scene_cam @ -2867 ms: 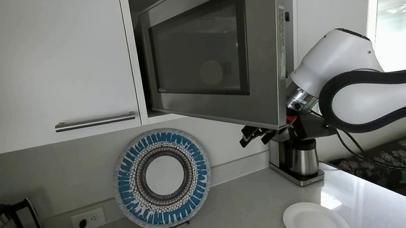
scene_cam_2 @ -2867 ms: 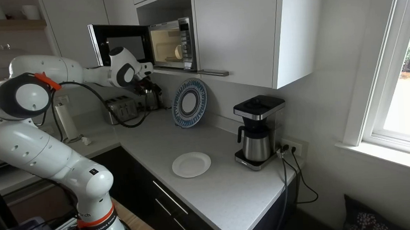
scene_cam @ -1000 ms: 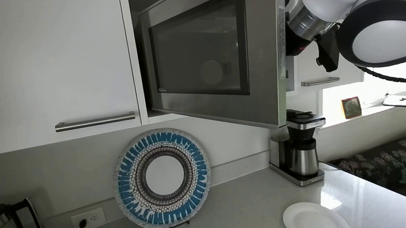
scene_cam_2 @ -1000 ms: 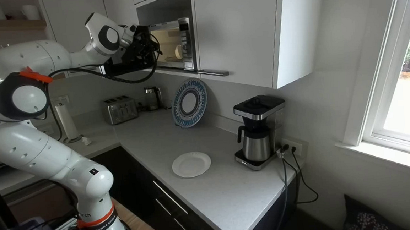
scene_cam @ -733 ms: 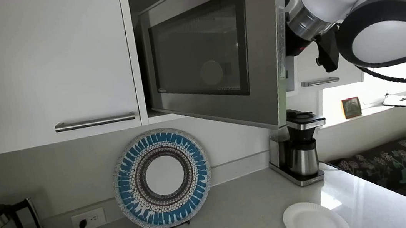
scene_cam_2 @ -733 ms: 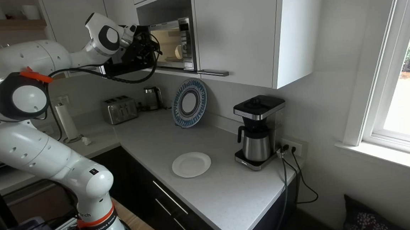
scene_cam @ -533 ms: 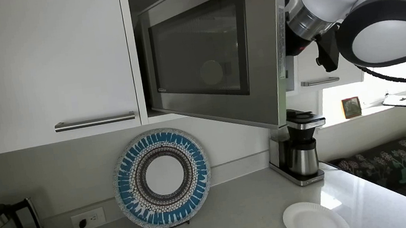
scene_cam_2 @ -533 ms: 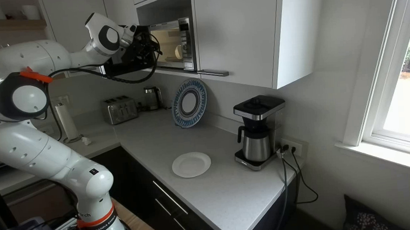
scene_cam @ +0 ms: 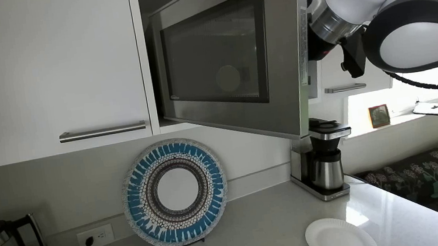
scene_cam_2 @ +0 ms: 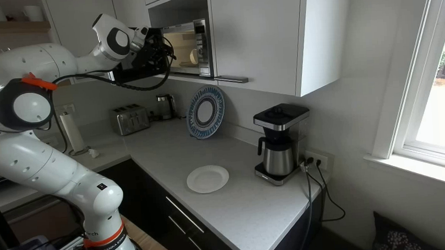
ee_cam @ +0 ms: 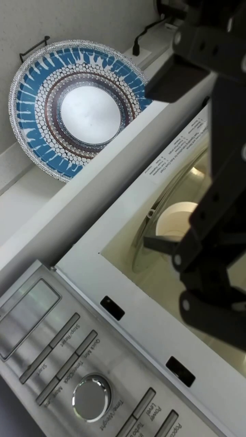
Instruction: Put the cup in the microwave upright
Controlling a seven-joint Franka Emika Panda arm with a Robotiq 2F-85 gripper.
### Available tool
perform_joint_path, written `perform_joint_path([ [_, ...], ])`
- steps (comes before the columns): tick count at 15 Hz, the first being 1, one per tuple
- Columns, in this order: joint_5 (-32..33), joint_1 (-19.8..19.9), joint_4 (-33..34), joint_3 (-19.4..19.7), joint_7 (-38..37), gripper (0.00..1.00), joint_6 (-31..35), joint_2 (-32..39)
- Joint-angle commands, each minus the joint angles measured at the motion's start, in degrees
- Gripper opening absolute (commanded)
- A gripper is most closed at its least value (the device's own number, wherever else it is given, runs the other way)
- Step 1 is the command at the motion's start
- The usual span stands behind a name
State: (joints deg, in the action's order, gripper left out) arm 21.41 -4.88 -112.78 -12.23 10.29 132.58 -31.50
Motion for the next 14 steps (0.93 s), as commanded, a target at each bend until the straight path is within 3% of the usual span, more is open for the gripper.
perform_joint_path([
  [1, 0.36, -0.45, 0.27, 0.24, -0.25, 1.00, -0.25, 0.20],
  [9, 0.36, -0.45, 0.27, 0.24, -0.25, 1.00, -0.25, 0.20],
  [14, 2.59, 4.52, 5.20, 0.84, -6.66, 1.00, 9.58, 7.34],
])
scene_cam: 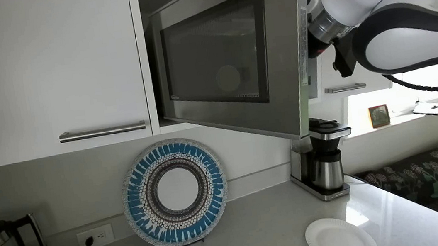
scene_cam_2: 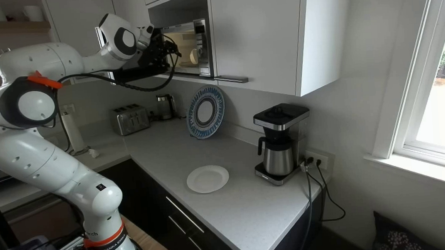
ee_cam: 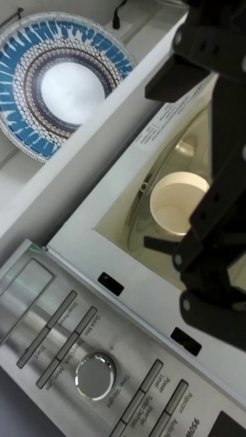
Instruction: Put the cup in the microwave upright
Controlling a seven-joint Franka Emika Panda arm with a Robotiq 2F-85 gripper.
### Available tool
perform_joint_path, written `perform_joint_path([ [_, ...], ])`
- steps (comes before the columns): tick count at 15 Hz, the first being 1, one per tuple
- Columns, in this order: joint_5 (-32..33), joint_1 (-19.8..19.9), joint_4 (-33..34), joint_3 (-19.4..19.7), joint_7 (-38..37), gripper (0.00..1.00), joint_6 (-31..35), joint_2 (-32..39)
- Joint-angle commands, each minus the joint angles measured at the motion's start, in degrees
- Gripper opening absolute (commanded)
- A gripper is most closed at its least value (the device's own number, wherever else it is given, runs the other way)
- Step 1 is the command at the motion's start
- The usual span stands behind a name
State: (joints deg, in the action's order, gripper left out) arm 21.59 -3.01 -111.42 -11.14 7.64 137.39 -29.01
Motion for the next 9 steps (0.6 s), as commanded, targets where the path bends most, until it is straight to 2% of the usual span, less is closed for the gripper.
perform_joint_path([
  [1, 2.55, 3.66, 5.18, -0.63, -6.05, 1.00, 7.46, 6.76],
  [4, 4.06, 6.59, 8.32, -2.75, -13.84, 1.00, 13.58, 11.68],
  [9, 9.42, 9.77, 12.81, -8.04, -31.49, 1.00, 12.30, 17.65],
])
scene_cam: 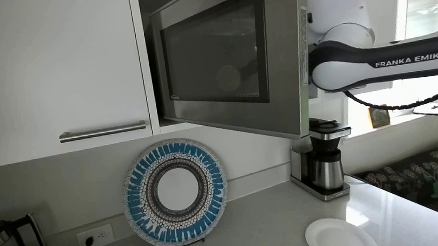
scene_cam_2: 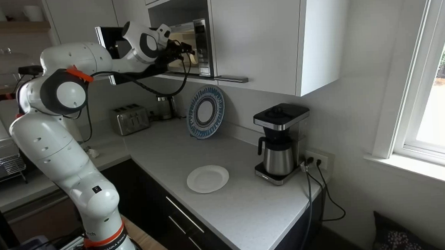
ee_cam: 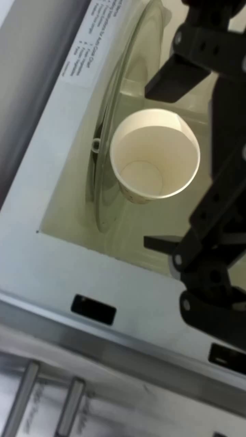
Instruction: Put the cup in the microwave upright
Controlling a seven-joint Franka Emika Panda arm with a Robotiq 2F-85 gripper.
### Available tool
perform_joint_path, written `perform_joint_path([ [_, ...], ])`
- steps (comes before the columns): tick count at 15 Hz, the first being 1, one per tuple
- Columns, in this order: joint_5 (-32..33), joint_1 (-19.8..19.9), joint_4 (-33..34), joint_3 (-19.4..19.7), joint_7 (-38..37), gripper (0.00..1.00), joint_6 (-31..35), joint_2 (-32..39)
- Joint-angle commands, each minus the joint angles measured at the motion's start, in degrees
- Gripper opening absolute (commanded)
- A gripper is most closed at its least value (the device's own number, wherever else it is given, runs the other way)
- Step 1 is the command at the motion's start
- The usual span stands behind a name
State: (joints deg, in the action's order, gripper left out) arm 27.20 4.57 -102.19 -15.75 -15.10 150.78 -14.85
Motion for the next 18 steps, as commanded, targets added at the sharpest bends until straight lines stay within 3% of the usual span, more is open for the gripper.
perform_joint_path([
  [1, 5.08, 2.31, 4.20, -3.94, -11.17, 1.00, -1.00, 4.31],
  [3, 8.36, 2.58, 5.53, -4.87, -13.36, 1.00, -0.31, 5.92],
  [4, 5.73, -0.64, 3.24, -1.44, -10.74, 1.00, -0.22, 4.11],
  [8, 7.33, -0.96, 4.87, -1.57, -11.98, 1.00, -0.25, 5.67],
  [9, 8.65, 2.17, 5.11, -3.72, -15.24, 1.00, 3.55, 6.28],
  [18, 17.54, 4.79, 7.17, -4.25, -33.16, 1.00, 8.65, 9.73],
])
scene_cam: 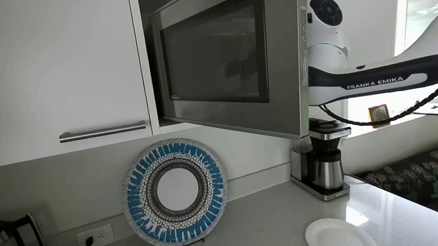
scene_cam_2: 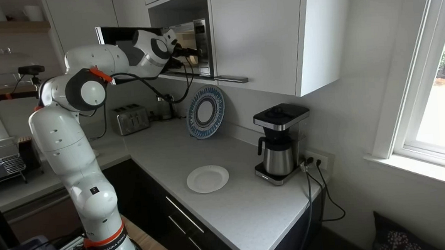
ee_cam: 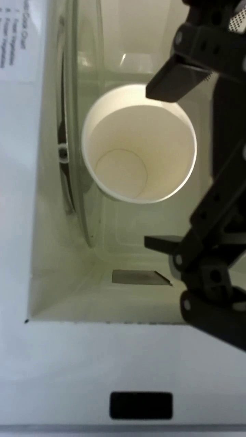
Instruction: Put the cup in the microwave upright
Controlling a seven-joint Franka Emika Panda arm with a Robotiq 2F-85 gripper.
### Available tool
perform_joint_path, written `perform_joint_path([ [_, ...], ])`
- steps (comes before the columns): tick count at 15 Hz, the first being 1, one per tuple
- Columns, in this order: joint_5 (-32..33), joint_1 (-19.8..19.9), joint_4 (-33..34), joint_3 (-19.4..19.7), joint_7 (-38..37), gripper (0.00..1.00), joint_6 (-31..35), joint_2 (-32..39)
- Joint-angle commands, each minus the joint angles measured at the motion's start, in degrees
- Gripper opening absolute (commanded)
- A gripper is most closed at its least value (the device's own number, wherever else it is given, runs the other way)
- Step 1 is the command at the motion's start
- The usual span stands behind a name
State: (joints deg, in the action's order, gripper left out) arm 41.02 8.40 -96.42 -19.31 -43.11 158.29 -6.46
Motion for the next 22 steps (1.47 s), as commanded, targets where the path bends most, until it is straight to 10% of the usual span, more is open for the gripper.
perform_joint_path([
  [1, 4.78, 1.06, 1.76, -0.61, -6.72, 1.00, 1.48, 1.69],
  [11, 6.92, 0.37, 3.67, -0.21, -11.81, 0.96, 1.86, 4.68],
  [22, 3.77, -0.36, 3.99, -0.41, -7.96, 0.11, 1.31, 5.62],
])
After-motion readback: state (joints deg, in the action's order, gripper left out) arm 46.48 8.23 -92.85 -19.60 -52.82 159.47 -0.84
